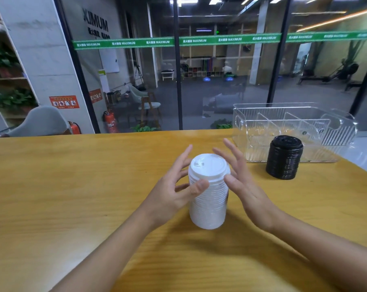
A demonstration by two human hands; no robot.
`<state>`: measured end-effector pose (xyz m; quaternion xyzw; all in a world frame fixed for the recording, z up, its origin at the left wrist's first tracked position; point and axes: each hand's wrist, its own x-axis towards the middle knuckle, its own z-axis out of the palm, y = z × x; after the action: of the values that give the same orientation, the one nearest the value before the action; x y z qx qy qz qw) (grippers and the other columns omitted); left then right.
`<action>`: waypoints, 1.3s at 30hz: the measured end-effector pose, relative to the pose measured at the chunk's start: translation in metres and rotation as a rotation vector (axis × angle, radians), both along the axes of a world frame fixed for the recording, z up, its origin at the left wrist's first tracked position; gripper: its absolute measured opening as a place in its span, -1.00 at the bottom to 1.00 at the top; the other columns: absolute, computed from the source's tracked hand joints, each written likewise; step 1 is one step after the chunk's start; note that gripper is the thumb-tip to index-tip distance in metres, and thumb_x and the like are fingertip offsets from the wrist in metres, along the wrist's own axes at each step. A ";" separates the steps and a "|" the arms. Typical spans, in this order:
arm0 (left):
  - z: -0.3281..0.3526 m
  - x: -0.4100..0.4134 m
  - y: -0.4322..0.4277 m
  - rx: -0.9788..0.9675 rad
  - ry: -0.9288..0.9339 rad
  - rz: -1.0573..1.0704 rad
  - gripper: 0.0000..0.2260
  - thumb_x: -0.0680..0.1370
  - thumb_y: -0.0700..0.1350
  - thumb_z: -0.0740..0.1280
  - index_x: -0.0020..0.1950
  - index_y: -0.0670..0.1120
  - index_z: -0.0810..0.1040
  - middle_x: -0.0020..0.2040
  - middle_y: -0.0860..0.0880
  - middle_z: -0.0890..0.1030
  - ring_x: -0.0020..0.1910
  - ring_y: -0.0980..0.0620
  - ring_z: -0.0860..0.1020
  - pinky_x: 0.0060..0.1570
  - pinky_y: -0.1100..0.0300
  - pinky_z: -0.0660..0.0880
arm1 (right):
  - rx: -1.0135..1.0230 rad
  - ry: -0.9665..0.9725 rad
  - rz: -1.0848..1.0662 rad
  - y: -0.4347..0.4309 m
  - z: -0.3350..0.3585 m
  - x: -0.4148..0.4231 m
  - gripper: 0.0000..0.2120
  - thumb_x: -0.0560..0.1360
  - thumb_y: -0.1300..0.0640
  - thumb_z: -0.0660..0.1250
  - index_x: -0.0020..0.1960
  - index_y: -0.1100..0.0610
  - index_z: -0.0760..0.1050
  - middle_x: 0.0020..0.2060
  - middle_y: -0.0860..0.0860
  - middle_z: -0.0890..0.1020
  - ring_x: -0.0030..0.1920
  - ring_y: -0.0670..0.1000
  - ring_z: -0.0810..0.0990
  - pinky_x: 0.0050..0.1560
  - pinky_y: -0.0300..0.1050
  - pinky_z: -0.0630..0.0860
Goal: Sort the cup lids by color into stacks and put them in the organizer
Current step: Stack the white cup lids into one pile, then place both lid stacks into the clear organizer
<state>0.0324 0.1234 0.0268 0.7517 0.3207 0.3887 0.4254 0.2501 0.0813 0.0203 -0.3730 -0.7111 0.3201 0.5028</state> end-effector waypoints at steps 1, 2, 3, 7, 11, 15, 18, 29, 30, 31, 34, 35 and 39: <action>-0.001 -0.004 0.001 -0.008 0.009 0.003 -0.11 0.38 0.44 0.46 0.64 0.37 0.15 0.51 0.37 0.39 0.48 0.38 0.38 0.43 0.12 0.46 | 0.015 -0.024 -0.026 -0.001 0.006 0.002 -0.22 0.55 -0.36 0.30 0.65 -0.28 0.03 0.61 -0.24 0.28 0.59 -0.17 0.31 0.51 -0.18 0.34; -0.002 -0.007 0.001 -0.007 0.024 0.002 -0.10 0.37 0.43 0.48 0.64 0.35 0.16 0.51 0.37 0.39 0.48 0.36 0.39 0.45 0.08 0.46 | 0.038 -0.068 -0.061 -0.002 0.014 0.005 -0.24 0.55 -0.32 0.31 0.64 -0.30 0.05 0.61 -0.26 0.27 0.58 -0.19 0.31 0.52 -0.10 0.34; -0.005 -0.011 0.001 0.000 0.042 0.005 -0.09 0.37 0.39 0.50 0.65 0.33 0.17 0.49 0.40 0.40 0.48 0.36 0.40 0.45 0.10 0.45 | 0.069 -0.129 -0.097 -0.003 0.023 0.007 -0.27 0.56 -0.28 0.32 0.63 -0.31 0.07 0.60 -0.29 0.26 0.58 -0.20 0.31 0.52 -0.04 0.33; -0.018 -0.018 0.001 0.034 0.221 0.081 -0.04 0.30 0.33 0.60 0.63 0.26 0.25 0.49 0.39 0.41 0.50 0.36 0.37 0.50 0.10 0.38 | 0.182 -0.513 -0.162 -0.007 0.066 0.001 -0.24 0.55 -0.27 0.42 0.64 -0.23 0.14 0.55 -0.29 0.29 0.54 -0.28 0.28 0.51 -0.15 0.29; -0.031 -0.013 -0.001 0.068 0.440 0.157 -0.18 0.22 0.41 0.61 0.43 0.26 0.46 0.35 0.30 0.54 0.37 0.26 0.49 0.41 0.04 0.47 | 0.032 -0.842 -0.122 -0.001 0.088 -0.018 -0.05 0.41 -0.39 0.49 0.63 -0.34 0.03 0.52 -0.24 0.26 0.47 -0.14 0.35 0.43 -0.05 0.40; -0.034 -0.001 -0.004 0.105 0.430 0.173 -0.41 0.26 0.31 0.62 0.22 0.18 0.60 0.11 0.22 0.67 0.17 0.18 0.60 0.23 0.06 0.55 | -0.019 -0.986 -0.140 0.005 0.086 -0.024 0.06 0.32 -0.41 0.55 0.61 -0.38 -0.02 0.50 -0.20 0.24 0.46 -0.04 0.38 0.39 0.09 0.49; -0.035 0.002 -0.006 0.085 0.366 0.159 -0.45 0.28 0.17 0.69 0.22 0.15 0.65 0.08 0.29 0.71 0.14 0.31 0.62 0.15 0.23 0.55 | -0.036 -1.023 -0.174 0.008 0.084 -0.024 -0.01 0.29 -0.34 0.60 0.57 -0.35 0.13 0.35 -0.14 0.38 0.37 0.01 0.44 0.28 0.09 0.56; -0.007 -0.018 0.047 0.341 0.361 0.265 -0.26 0.22 0.12 0.74 0.35 0.09 0.61 0.15 0.16 0.66 0.18 0.26 0.59 0.18 0.34 0.48 | 0.137 -0.779 -0.222 0.043 0.075 -0.014 -0.19 0.23 -0.16 0.67 0.33 -0.23 0.29 0.13 -0.10 0.42 0.13 0.05 0.50 0.13 0.10 0.56; -0.004 -0.019 0.060 0.353 0.373 0.258 -0.25 0.22 0.11 0.74 0.37 0.08 0.60 0.15 0.14 0.66 0.18 0.24 0.59 0.18 0.33 0.48 | 0.150 -0.757 -0.226 0.054 0.073 -0.014 -0.19 0.24 -0.14 0.68 0.34 -0.21 0.30 0.12 -0.09 0.42 0.11 0.03 0.49 0.11 0.07 0.56; -0.001 -0.021 0.074 0.365 0.388 0.247 -0.25 0.23 0.11 0.74 0.38 0.07 0.59 0.16 0.14 0.65 0.18 0.24 0.58 0.17 0.35 0.47 | 0.162 -0.738 -0.234 0.067 0.072 -0.013 -0.19 0.25 -0.13 0.68 0.35 -0.19 0.31 0.11 -0.07 0.43 0.10 0.02 0.49 0.09 0.06 0.57; 0.007 -0.024 0.123 0.413 0.438 0.237 -0.26 0.24 0.13 0.72 0.38 0.06 0.59 0.16 0.17 0.64 0.18 0.26 0.56 0.15 0.46 0.39 | 0.181 -0.694 -0.259 0.114 0.069 -0.011 -0.20 0.25 -0.12 0.68 0.34 -0.16 0.32 0.10 -0.04 0.44 0.06 0.02 0.50 0.06 0.05 0.56; 0.009 -0.023 0.138 0.419 0.442 0.241 -0.26 0.24 0.14 0.72 0.38 0.07 0.59 0.14 0.18 0.64 0.17 0.27 0.55 0.14 0.48 0.37 | 0.178 -0.692 -0.262 0.130 0.071 -0.010 -0.20 0.24 -0.12 0.68 0.34 -0.16 0.32 0.09 -0.04 0.44 0.05 0.02 0.50 0.05 0.05 0.56; 0.020 -0.019 0.179 0.374 0.426 0.238 -0.29 0.24 0.09 0.73 0.35 0.09 0.61 0.10 0.20 0.63 0.13 0.33 0.53 0.09 0.54 0.32 | 0.122 -0.692 -0.248 0.179 0.087 -0.008 -0.22 0.23 -0.13 0.67 0.31 -0.20 0.33 0.06 -0.07 0.43 0.05 0.02 0.49 0.08 0.07 0.54</action>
<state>0.0132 0.3020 0.0471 0.8387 0.4113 0.3217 0.1545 0.2417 0.2599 0.1077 -0.5119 -0.8061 0.0686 0.2888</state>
